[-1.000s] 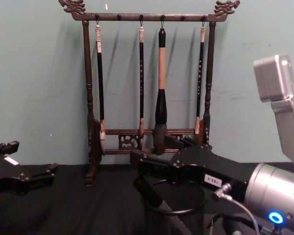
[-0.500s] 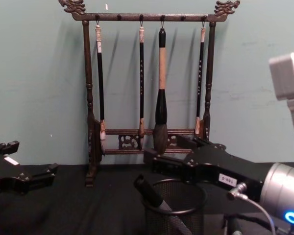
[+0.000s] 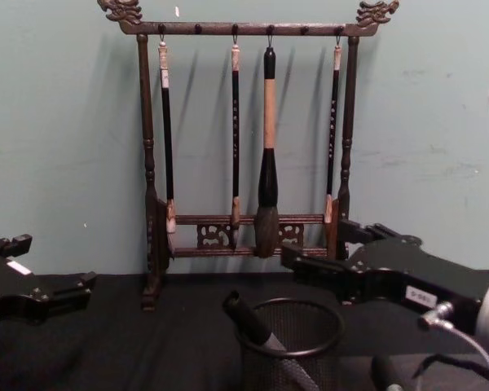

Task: Pick up the water-based marker from the table and place it into the pen holder.

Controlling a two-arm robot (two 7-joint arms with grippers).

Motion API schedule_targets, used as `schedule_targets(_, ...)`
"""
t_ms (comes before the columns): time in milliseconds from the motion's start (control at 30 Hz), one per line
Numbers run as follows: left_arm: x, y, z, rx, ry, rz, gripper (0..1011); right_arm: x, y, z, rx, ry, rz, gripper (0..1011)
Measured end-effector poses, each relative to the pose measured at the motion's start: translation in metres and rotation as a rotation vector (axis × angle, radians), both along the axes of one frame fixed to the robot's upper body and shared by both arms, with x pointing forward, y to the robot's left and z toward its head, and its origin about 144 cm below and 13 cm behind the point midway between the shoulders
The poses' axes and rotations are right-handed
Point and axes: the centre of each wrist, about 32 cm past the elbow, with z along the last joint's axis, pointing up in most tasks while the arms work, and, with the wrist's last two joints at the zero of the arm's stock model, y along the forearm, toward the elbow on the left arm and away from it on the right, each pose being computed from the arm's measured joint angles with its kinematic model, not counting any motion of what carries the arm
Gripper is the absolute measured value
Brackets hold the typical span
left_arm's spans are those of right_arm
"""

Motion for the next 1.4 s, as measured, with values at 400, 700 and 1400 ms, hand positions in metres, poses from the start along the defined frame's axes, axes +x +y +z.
schedule_targets(400,0.000,0.000,0.000,0.000,0.000,0.000,1009,-0.013,-0.014,0.007,0.004,0.029,-0.101,1002)
schedule_targets(700,0.000,0.000,0.000,0.000,0.000,0.000,1009,-0.018,-0.022,0.008,0.013,0.076,-0.133,1002)
schedule_targets(1400,0.000,0.000,0.000,0.000,0.000,0.000,1009,-0.031,-0.022,0.008,-0.137,0.153,-0.268,1002)
